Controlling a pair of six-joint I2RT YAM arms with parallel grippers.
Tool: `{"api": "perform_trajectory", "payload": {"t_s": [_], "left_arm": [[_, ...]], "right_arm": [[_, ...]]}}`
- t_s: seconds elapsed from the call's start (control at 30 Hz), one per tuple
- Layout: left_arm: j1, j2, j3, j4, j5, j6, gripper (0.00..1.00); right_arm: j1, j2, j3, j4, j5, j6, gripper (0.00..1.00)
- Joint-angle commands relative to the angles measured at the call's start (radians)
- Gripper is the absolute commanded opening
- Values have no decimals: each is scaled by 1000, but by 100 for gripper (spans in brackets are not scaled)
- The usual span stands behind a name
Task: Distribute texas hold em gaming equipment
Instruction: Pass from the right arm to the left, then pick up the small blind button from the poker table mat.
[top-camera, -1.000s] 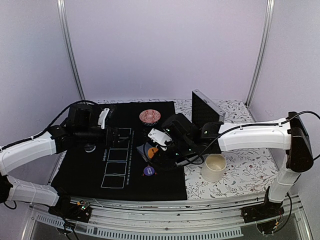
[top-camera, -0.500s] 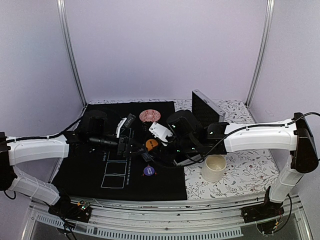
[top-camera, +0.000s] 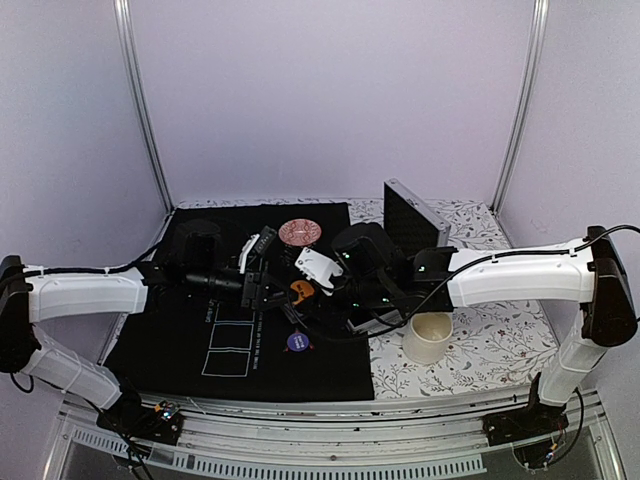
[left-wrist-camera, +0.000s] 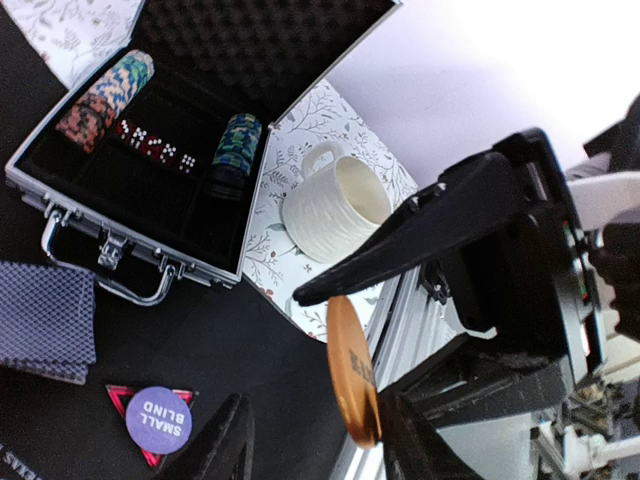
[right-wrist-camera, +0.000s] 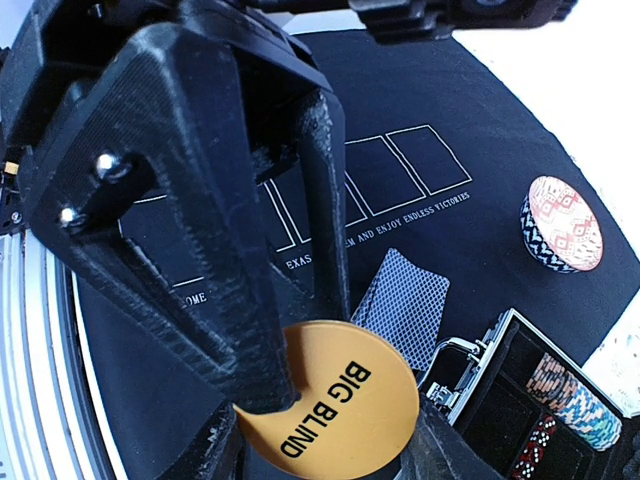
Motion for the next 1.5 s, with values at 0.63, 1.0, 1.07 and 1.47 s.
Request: {"api": "perform_trajectory", "payload": {"t_s": [0.63, 1.0, 1.07, 1.47], "left_arm": [[7, -27, 22, -98, -76, 16, 0], [107, -121, -92, -198, -143, -54, 0], [128, -143, -107, -215, -173, -63, 0], [188, -219, -158, -249, -220, -78, 0]], "right_arm": [[8, -55, -36, 28, 30, 2, 55], [5, -55, -65, 1, -48, 67, 71], [3, -13, -46, -15, -67, 97, 72], [-21, 312, 184, -166, -140, 176, 79]]}}
